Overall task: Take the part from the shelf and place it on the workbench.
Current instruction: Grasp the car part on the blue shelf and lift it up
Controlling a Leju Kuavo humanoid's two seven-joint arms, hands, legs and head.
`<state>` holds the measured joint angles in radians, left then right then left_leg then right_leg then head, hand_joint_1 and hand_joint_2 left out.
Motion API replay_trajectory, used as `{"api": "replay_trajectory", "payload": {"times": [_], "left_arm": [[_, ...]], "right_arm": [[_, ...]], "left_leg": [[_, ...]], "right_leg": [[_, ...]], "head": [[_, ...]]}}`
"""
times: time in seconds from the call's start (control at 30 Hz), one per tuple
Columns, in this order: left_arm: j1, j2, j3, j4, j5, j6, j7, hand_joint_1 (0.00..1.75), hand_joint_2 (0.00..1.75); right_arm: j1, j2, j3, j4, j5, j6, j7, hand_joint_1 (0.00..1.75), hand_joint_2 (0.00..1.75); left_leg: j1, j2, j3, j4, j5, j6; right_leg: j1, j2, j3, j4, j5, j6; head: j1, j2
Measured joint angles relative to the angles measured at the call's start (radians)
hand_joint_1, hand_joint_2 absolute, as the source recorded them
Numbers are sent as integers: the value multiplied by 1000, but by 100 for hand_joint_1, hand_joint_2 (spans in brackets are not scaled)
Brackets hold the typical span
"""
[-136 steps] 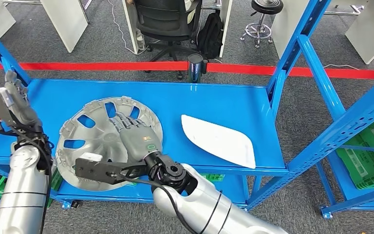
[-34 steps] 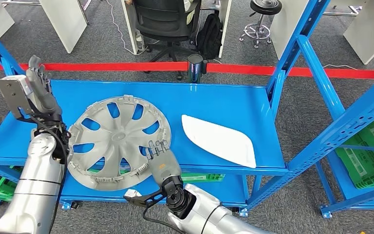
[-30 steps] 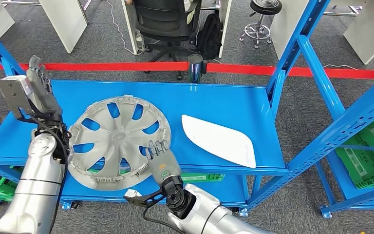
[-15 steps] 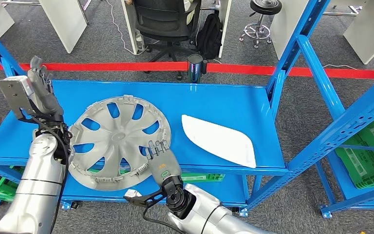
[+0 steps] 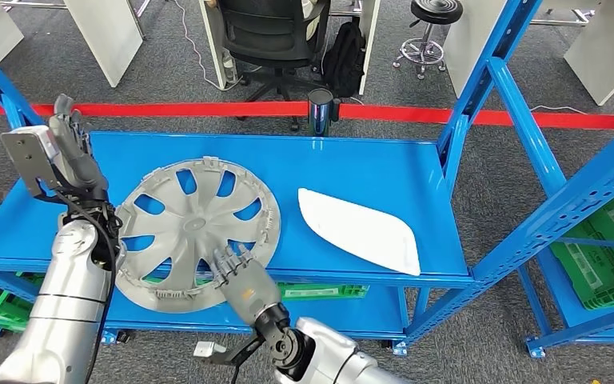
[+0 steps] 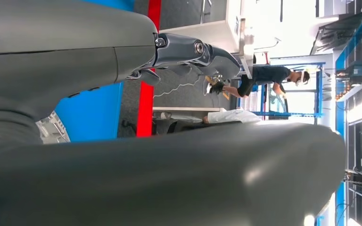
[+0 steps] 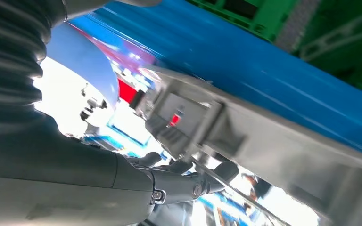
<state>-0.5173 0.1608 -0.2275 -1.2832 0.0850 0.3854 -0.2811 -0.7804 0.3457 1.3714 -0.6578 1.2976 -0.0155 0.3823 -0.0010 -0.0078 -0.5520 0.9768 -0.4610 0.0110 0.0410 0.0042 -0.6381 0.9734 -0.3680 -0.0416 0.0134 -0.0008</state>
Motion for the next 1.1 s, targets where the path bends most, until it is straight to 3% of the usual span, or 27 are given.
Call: {"api": "replay_trajectory", "payload": {"times": [0.17, 0.47, 0.87, 1.1], "left_arm": [[5, -5, -6, 1, 13, 9, 1, 0, 0], [10, -4, -6, 1, 17, -2, 0, 0, 0], [10, -4, -6, 1, 28, -5, -2, 0, 0], [11, 3, -6, 1, 37, -7, -2, 0, 0]], "right_arm": [[65, 0, 33, -18, 168, -141, -94, 0, 175], [75, 0, 36, -19, 113, -168, -121, 0, 175], [74, 0, 19, -1, 41, -345, -143, 0, 175], [61, -1, -6, 23, 88, -429, -171, 0, 175]], "left_leg": [[0, 0, 0, 0, 0, 0], [0, 0, 0, 0, 0, 0], [0, 0, 0, 0, 0, 0], [0, 0, 0, 0, 0, 0]], "right_leg": [[0, 0, 0, 0, 0, 0], [0, 0, 0, 0, 0, 0], [0, 0, 0, 0, 0, 0], [0, 0, 0, 0, 0, 0]], "head": [[0, 0], [-1, 0], [-1, 0], [0, 0]]}}
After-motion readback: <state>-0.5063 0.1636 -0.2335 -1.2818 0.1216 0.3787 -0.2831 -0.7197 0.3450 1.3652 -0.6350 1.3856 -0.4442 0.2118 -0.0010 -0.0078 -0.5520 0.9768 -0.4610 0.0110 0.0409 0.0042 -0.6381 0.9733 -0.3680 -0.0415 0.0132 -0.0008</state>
